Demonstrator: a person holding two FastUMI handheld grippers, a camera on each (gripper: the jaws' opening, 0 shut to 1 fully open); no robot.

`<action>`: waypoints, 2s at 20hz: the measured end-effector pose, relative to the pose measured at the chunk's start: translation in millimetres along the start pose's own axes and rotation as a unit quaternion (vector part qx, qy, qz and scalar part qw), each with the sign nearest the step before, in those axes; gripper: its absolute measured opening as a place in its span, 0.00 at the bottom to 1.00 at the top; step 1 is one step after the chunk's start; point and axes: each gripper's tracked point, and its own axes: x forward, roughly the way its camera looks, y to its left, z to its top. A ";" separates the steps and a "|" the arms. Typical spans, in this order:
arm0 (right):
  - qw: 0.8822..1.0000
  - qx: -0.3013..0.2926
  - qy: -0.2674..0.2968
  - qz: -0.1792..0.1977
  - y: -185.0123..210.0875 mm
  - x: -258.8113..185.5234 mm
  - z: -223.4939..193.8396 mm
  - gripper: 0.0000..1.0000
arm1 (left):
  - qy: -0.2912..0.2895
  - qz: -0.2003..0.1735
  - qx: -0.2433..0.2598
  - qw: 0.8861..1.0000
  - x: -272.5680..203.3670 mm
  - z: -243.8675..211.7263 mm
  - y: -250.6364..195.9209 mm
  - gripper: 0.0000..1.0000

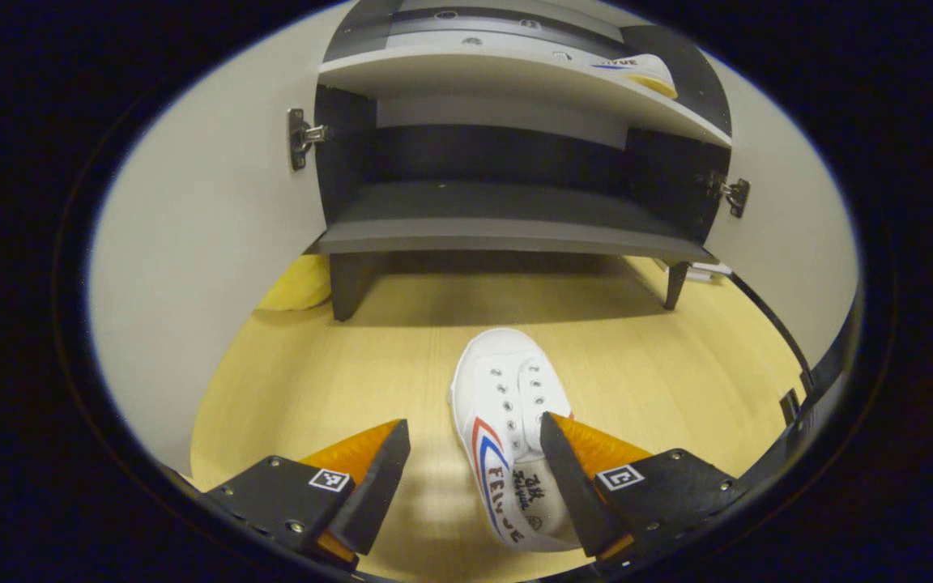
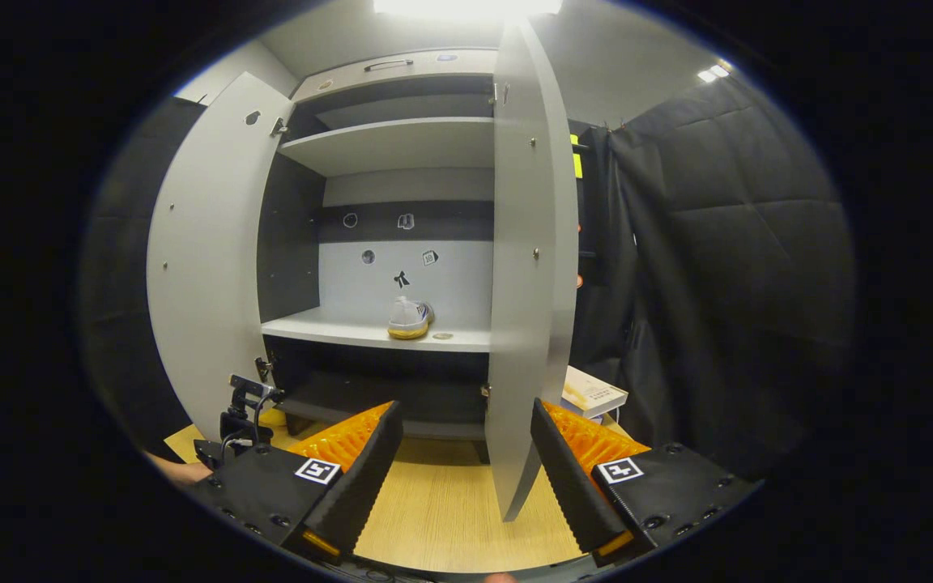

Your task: Grab one shoe with the right hand and put it into the shoe cabinet, grab the other shoe with the left hand and put it into the shoe cabinet; then close the right door with the right hand and the left door with the left hand.

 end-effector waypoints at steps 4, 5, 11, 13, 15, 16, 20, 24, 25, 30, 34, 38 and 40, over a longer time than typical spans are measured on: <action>1.000 -0.003 0.004 0.001 -1.8 -1.9 -2.5 0.99 | 0.036 0.015 0.011 0.999 13.8 -23.7 4.9 1.00; 1.000 -0.003 0.003 0.001 -2.4 -2.2 -2.8 0.99 | 0.049 0.009 0.004 0.999 17.1 -30.7 2.8 1.00; 1.000 0.003 0.007 0.000 -7.9 -5.4 -4.3 0.99 | 0.050 -0.007 0.008 0.999 15.6 -30.9 -15.0 0.59; 1.000 0.003 0.005 0.003 -8.3 -7.8 -3.3 0.99 | 0.056 0.001 0.026 0.998 18.2 -33.0 -16.2 0.43; 1.000 0.000 0.003 0.003 -10.6 -11.3 -2.8 0.99 | 0.055 0.018 0.017 0.998 15.7 -29.9 -9.7 0.22; 1.000 -0.001 0.001 0.002 -11.7 -13.4 -1.0 0.99 | 0.050 0.026 0.001 0.998 18.6 -29.1 -6.2 0.09; 1.000 -0.003 -0.005 -0.003 -18.7 -19.4 2.1 0.99 | 0.032 0.024 -0.021 0.999 14.1 -17.5 -4.9 0.02; 1.000 -0.002 -0.006 -0.004 -21.4 -21.9 3.4 0.99 | 0.004 0.023 -0.025 0.999 -4.7 5.3 -3.2 0.02; 1.000 -0.003 -0.007 -0.004 -21.5 -21.8 3.4 0.99 | -0.003 0.021 -0.030 0.999 -9.8 14.9 -1.5 0.02; 1.000 -0.002 -0.013 0.006 -14.6 -21.1 8.8 0.99 | -0.069 0.011 -0.023 0.997 -49.4 67.0 1.4 0.01; 1.000 -0.005 -0.020 0.015 -8.7 -21.0 12.4 0.99 | -0.123 0.002 -0.019 0.992 -53.4 71.8 1.1 0.01; 0.999 -0.003 -0.027 0.020 -5.5 -19.9 17.6 0.99 | -0.169 -0.003 -0.016 0.985 -53.1 73.3 0.2 0.01; 0.999 -0.002 -0.031 0.019 -5.9 -18.5 20.9 0.99 | -0.189 -0.009 -0.014 0.982 -53.8 74.0 0.0 0.01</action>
